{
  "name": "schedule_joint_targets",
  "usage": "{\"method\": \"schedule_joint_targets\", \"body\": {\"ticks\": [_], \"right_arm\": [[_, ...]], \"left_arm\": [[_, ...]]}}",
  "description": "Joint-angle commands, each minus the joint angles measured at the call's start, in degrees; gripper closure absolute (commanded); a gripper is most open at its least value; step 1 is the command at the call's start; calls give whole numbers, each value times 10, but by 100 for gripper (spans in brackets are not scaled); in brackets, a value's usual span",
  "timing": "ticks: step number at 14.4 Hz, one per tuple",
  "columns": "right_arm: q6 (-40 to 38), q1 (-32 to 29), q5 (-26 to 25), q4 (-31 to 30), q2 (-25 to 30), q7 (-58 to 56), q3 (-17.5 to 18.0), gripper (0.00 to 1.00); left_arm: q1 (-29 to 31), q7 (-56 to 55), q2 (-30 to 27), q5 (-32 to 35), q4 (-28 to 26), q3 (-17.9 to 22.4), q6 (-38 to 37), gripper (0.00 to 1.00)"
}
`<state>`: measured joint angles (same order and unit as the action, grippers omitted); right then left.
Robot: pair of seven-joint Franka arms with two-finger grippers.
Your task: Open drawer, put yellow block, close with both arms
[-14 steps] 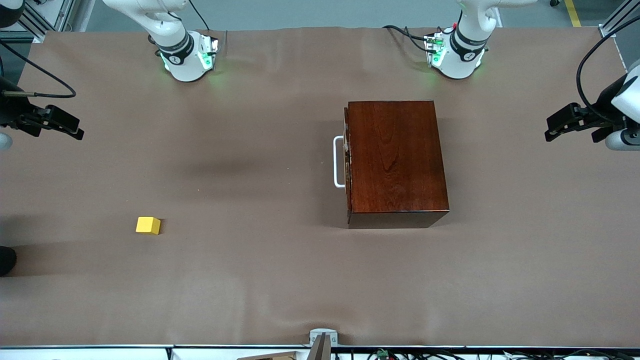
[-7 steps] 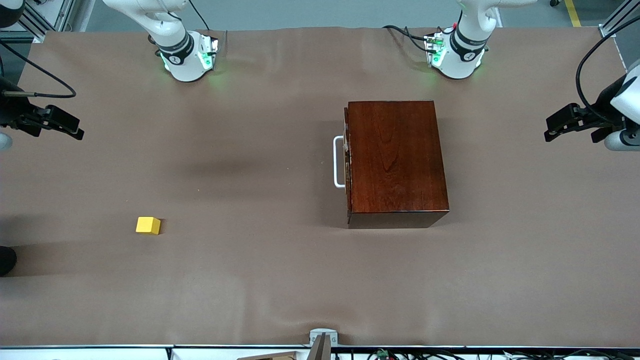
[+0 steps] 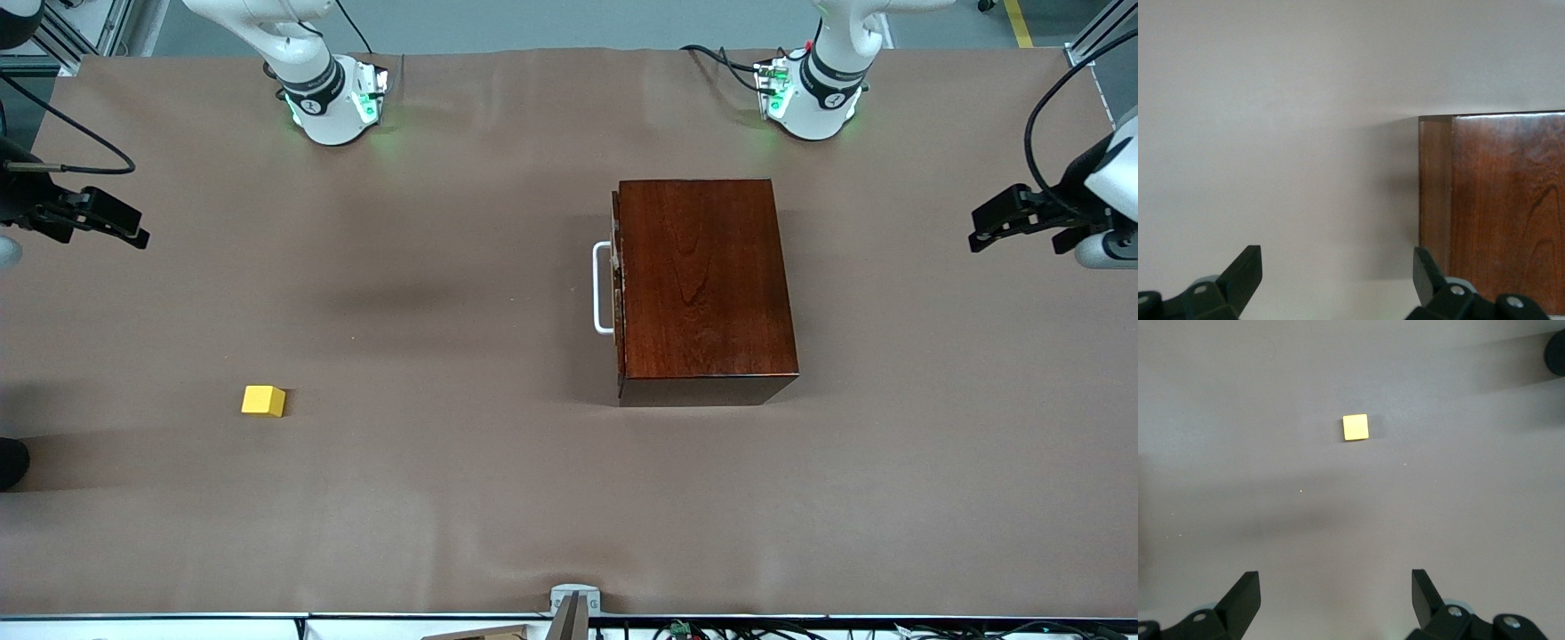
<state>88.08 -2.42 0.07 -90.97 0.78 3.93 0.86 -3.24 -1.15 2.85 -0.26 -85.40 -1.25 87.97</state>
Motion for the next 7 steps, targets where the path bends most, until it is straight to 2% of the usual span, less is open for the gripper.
{"method": "schedule_joint_targets", "body": {"ticks": [1, 4, 7], "right_arm": [[-3, -7, -3, 8, -3, 6, 5, 0], [-3, -7, -3, 8, -3, 6, 5, 0], [-3, -7, -2, 8, -4, 6, 4, 0]], "left_arm": [[-10, -29, 14, -19, 8, -38, -6, 0], [-33, -146, 37, -23, 30, -87, -6, 0], [-81, -212, 58, -23, 47, -129, -6, 0]]}}
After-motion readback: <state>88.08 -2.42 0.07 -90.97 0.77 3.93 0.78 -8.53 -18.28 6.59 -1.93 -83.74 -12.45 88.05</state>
